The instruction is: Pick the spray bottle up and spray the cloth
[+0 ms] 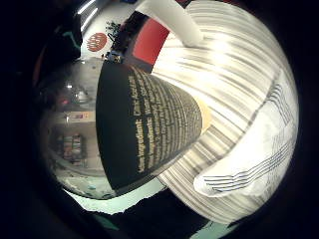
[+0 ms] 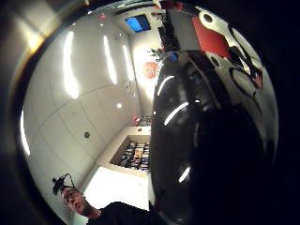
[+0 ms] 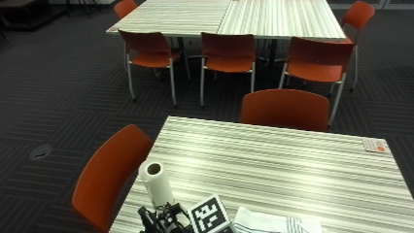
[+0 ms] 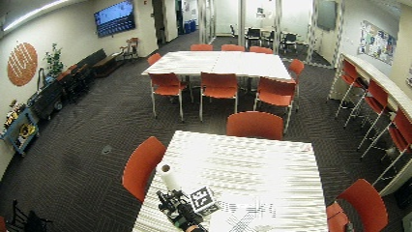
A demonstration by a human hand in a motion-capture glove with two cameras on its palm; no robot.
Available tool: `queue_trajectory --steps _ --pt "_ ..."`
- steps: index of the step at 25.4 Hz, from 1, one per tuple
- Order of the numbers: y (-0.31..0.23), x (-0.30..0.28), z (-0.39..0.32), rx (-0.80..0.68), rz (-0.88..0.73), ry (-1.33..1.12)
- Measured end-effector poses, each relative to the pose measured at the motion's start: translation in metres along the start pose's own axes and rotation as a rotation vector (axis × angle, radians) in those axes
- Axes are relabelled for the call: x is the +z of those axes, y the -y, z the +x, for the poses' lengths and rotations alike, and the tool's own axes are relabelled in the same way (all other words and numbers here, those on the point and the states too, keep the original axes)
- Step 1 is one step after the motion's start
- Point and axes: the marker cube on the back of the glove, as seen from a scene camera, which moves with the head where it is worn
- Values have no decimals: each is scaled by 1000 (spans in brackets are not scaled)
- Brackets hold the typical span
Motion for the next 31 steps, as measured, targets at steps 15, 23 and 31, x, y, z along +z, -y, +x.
queue_trajectory --steps 15,23,31 --pt "-22 -1 50 79 26 5" --pt "-32 1 48 156 -44 -48" --pt "-31 7 58 162 -100 -40"
